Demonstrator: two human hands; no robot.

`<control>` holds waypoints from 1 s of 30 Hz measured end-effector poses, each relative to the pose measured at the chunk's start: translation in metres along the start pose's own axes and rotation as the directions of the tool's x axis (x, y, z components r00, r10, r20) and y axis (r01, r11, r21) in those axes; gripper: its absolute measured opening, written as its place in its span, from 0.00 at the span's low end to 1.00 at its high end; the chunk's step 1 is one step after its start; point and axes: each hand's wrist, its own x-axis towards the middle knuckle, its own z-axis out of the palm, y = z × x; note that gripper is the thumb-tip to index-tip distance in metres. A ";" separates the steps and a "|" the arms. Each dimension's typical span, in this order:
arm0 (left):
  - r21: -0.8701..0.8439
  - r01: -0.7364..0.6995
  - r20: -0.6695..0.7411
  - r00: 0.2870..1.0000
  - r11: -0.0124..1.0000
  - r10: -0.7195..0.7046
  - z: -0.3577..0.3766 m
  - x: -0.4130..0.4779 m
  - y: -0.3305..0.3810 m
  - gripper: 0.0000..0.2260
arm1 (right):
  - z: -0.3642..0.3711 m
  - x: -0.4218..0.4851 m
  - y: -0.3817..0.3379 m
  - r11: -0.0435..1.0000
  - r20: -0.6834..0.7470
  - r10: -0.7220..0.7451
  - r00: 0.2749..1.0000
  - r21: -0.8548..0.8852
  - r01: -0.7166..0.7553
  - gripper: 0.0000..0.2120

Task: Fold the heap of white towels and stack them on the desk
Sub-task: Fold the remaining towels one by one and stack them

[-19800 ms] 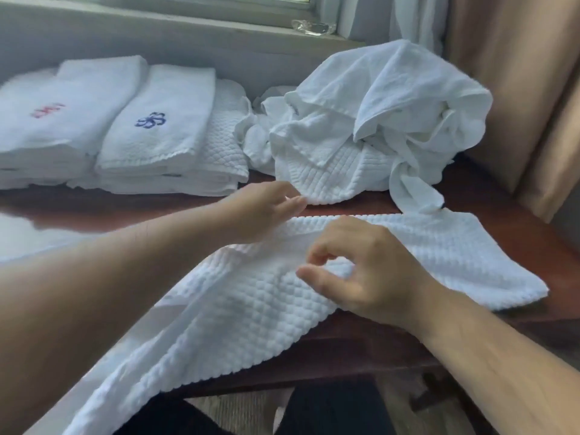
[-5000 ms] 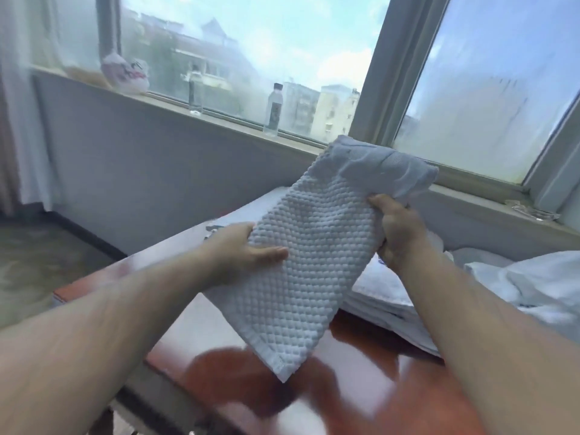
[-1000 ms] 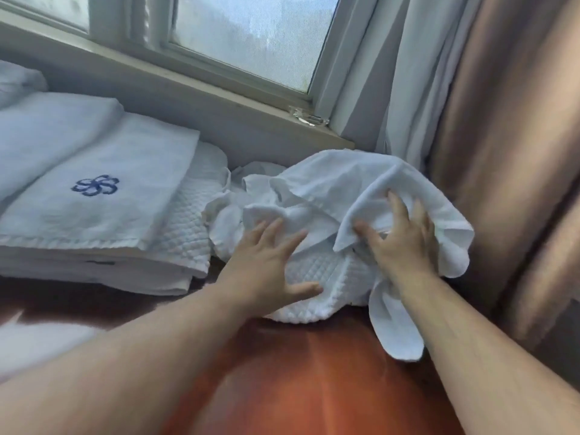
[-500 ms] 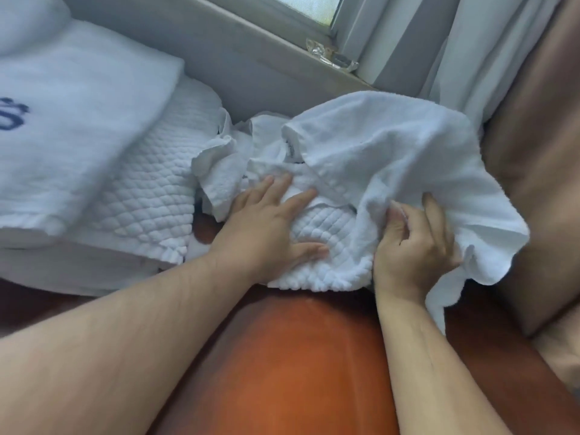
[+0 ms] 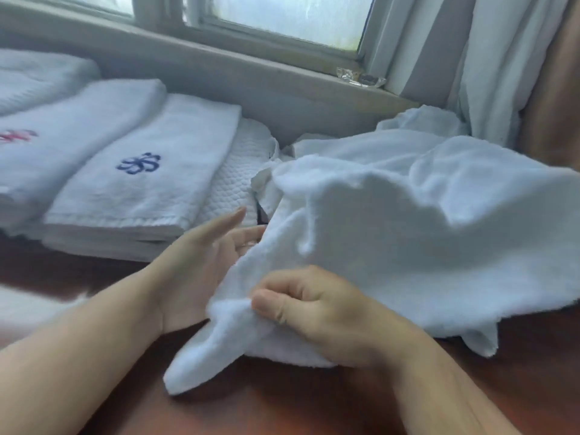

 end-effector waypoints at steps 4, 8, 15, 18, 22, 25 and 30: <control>0.068 -0.118 -0.077 0.989 0.991 0.123 0.006 -0.022 -0.006 0.20 | 0.001 -0.023 -0.002 0.935 -0.429 -0.344 0.836 -0.238 0.262 0.12; 0.218 -0.240 -0.423 0.851 0.946 0.313 0.010 -0.024 -0.010 0.21 | -0.026 -0.024 0.015 0.824 -0.803 -0.499 0.326 -0.557 -0.109 0.12; 0.874 -0.147 -0.262 0.660 0.462 0.704 0.006 -0.022 -0.009 0.15 | -0.053 -0.025 0.044 0.869 -0.645 0.152 0.749 -0.274 -0.412 0.28; 0.961 -0.197 -0.024 0.643 0.195 0.766 0.009 -0.021 -0.007 0.15 | -0.055 -0.032 0.044 0.961 -0.556 0.069 0.828 -0.184 -0.204 0.15; 0.996 -0.033 -0.007 0.891 0.079 0.454 0.005 -0.012 -0.009 0.38 | -0.068 -0.036 0.047 0.885 -0.493 -0.091 0.865 -0.439 -0.157 0.32; 0.996 0.091 -0.091 0.962 0.013 0.256 0.005 0.000 -0.012 0.54 | -0.077 -0.036 0.048 0.860 -0.433 0.125 0.892 -0.401 -0.315 0.50; 0.995 0.101 -0.098 0.938 0.009 0.332 0.002 0.008 -0.012 0.57 | -0.062 -0.031 0.042 0.832 -0.300 0.174 0.938 -0.464 -0.303 0.27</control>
